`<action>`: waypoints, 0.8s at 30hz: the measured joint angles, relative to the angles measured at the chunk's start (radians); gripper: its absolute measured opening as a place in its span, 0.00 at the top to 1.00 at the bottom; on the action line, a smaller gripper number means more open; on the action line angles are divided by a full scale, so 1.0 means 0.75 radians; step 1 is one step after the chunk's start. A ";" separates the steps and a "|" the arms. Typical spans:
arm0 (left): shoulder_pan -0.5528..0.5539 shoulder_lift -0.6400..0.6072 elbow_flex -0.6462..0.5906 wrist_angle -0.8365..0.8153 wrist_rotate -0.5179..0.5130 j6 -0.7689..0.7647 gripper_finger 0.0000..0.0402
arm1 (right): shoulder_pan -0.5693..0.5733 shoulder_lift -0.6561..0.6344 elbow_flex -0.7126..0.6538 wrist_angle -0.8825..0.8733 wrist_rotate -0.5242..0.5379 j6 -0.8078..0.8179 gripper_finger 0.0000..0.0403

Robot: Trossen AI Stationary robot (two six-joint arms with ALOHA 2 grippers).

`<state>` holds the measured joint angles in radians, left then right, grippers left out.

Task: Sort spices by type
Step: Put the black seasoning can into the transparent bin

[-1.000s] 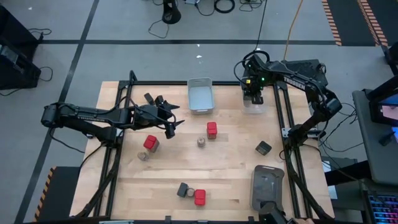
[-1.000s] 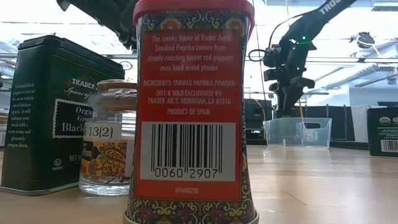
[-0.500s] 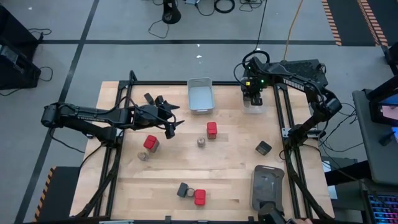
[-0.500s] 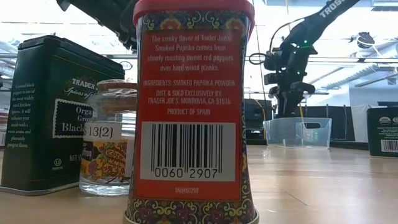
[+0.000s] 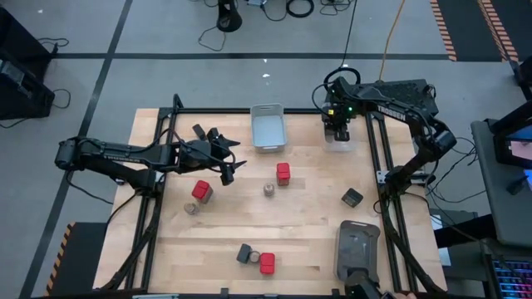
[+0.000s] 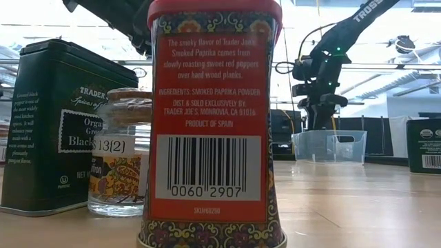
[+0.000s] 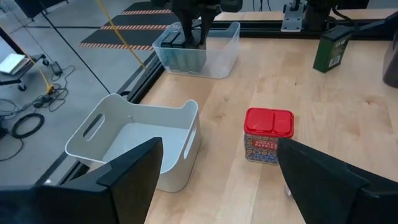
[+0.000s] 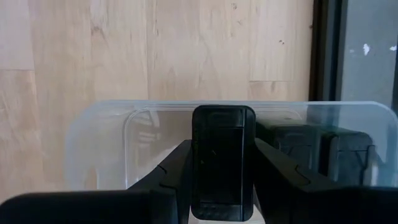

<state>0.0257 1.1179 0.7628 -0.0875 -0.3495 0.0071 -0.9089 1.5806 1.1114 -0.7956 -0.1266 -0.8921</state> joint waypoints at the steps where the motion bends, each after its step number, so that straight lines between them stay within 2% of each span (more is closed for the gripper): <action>1: 0.000 0.000 0.000 0.000 0.000 0.000 0.20 | 0.000 0.007 0.000 -0.001 0.001 0.008 0.71; 24: 0.000 0.000 -0.001 0.000 0.001 0.000 0.20 | -0.009 0.043 0.003 0.025 0.038 0.057 0.71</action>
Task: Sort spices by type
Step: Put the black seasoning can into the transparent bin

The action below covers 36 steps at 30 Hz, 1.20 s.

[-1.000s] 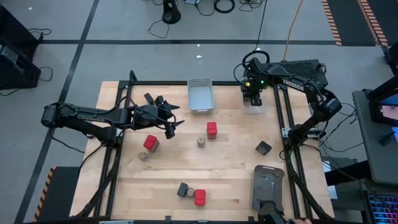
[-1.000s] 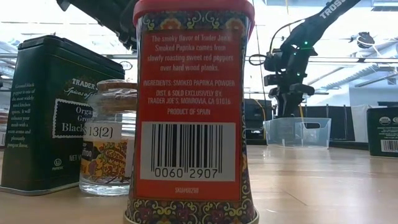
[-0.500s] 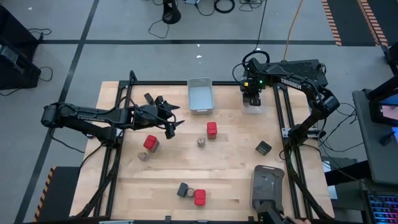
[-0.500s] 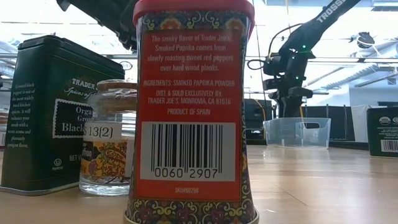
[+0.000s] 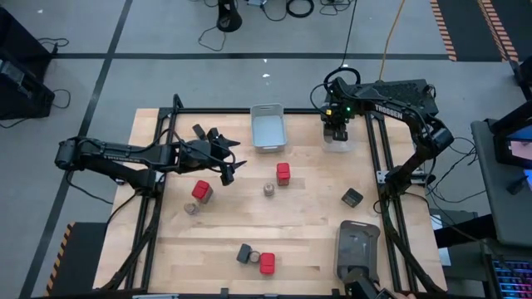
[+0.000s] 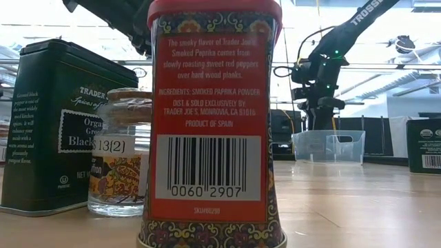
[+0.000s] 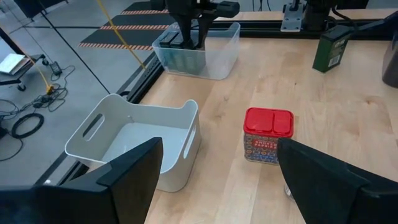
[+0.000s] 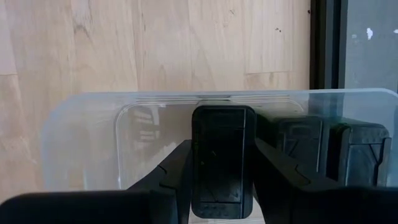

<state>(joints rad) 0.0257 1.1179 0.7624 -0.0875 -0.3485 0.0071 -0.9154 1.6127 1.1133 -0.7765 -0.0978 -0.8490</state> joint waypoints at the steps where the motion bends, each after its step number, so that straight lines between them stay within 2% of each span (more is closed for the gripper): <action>1: 0.000 0.000 0.000 0.000 0.000 0.000 0.20 | 0.000 0.000 0.000 0.001 0.001 0.000 0.71; 12: 0.000 0.000 0.000 0.001 0.000 0.000 0.20 | 0.002 0.001 0.000 0.000 0.020 0.025 0.70; 24: 0.000 0.000 0.000 0.001 0.000 0.000 0.20 | 0.001 0.005 -0.005 -0.005 0.048 0.035 0.50; 33: 0.000 0.000 0.000 0.001 0.000 0.000 0.20 | 0.008 -0.010 -0.004 -0.010 0.040 0.035 0.50; 36: 0.000 0.000 0.000 0.001 0.000 0.000 0.20 | 0.023 -0.033 -0.003 -0.016 0.083 0.036 0.50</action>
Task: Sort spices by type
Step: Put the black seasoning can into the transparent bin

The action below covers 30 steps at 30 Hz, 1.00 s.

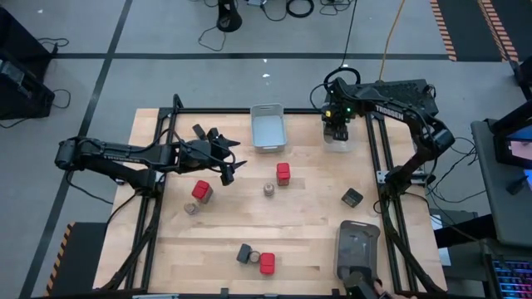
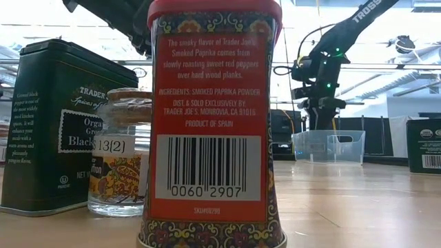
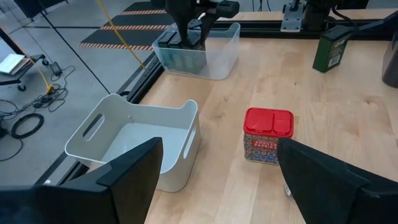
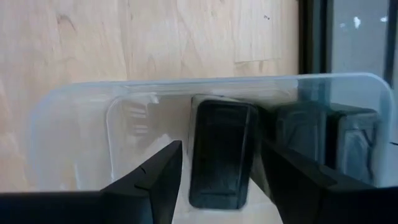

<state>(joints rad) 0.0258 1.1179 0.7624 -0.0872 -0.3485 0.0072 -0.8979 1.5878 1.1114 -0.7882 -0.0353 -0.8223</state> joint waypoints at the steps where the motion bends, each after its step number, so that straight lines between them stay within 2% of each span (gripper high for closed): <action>1: 0.000 0.000 0.000 0.000 0.000 0.000 0.20 | 0.008 -0.009 0.000 -0.004 0.014 0.000 0.50; 5: 0.000 0.000 0.000 0.001 0.000 0.000 0.20 | 0.030 -0.047 0.001 -0.028 0.029 0.000 0.50; 11: 0.000 0.000 0.000 0.001 0.000 0.000 0.20 | 0.069 -0.101 0.002 -0.048 0.154 0.014 0.50; 19: 0.000 -0.001 0.001 -0.034 0.002 -0.039 0.20 | 0.149 -0.228 0.002 -0.049 0.153 0.090 0.50; 27: -0.029 -0.008 0.141 -0.435 -0.003 -0.146 0.20 | 0.318 -0.383 0.003 -0.057 0.137 0.110 0.50; 30: -0.029 -0.009 0.204 -0.583 -0.050 -0.170 0.20 | 0.390 -0.424 0.003 -0.015 0.042 0.181 0.50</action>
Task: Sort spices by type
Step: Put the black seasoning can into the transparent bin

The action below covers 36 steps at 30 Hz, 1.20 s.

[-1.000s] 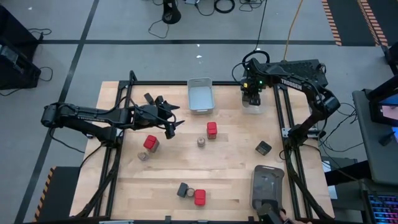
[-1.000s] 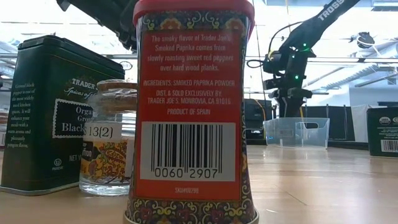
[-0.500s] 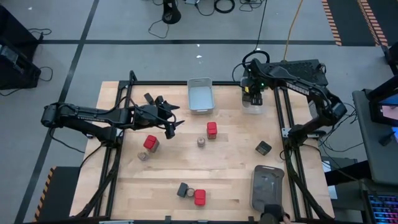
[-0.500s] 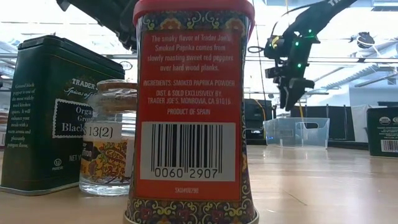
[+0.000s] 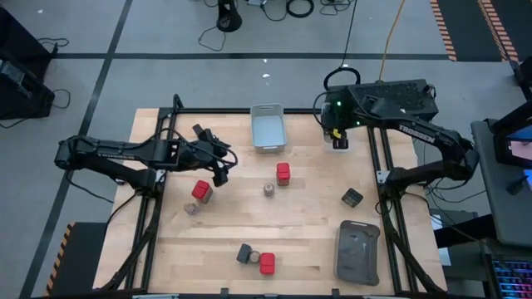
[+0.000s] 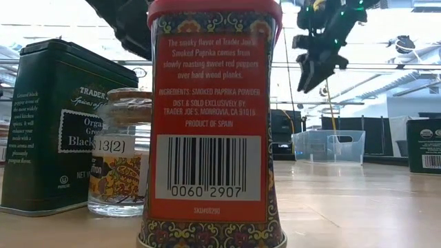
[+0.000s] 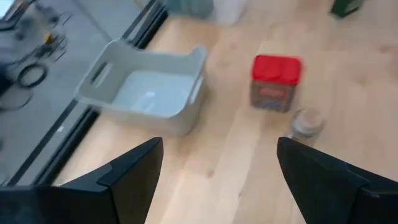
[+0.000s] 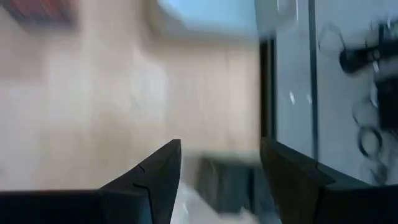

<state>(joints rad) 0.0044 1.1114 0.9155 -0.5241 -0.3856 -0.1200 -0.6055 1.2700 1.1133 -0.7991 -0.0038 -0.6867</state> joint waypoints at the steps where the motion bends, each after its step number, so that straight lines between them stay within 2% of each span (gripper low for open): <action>1: 0.000 0.000 0.021 -0.055 -0.013 -0.007 0.20 | 0.022 -0.008 0.000 0.022 -0.039 0.045 0.50; 10: 0.001 0.000 0.172 -0.424 0.016 -0.080 0.20 | 0.191 -0.005 0.000 0.273 -0.419 0.474 0.50; 13: 0.001 0.000 0.201 -0.502 0.069 -0.116 0.20 | 0.229 0.012 0.000 0.364 -0.451 0.677 0.50; 15: 0.001 0.000 0.214 -0.531 0.112 -0.143 0.20 | 0.259 0.021 0.000 0.397 -0.456 0.735 0.50; 21: -0.011 0.002 0.219 -0.547 0.267 -0.153 0.20 | 0.420 0.028 0.000 0.390 -0.458 0.675 0.50; 29: -0.056 0.001 0.216 -0.504 0.214 -0.153 0.20 | 0.665 0.058 0.000 0.572 -0.455 0.488 0.50; 36: -0.161 0.002 0.095 -0.300 0.197 -0.142 0.20 | 0.817 0.239 0.000 0.810 -0.451 0.398 0.50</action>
<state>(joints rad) -0.1164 1.1126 0.9867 -0.7493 -0.2379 -0.2268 0.0075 1.4489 1.1133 -0.1916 -0.3421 -0.3880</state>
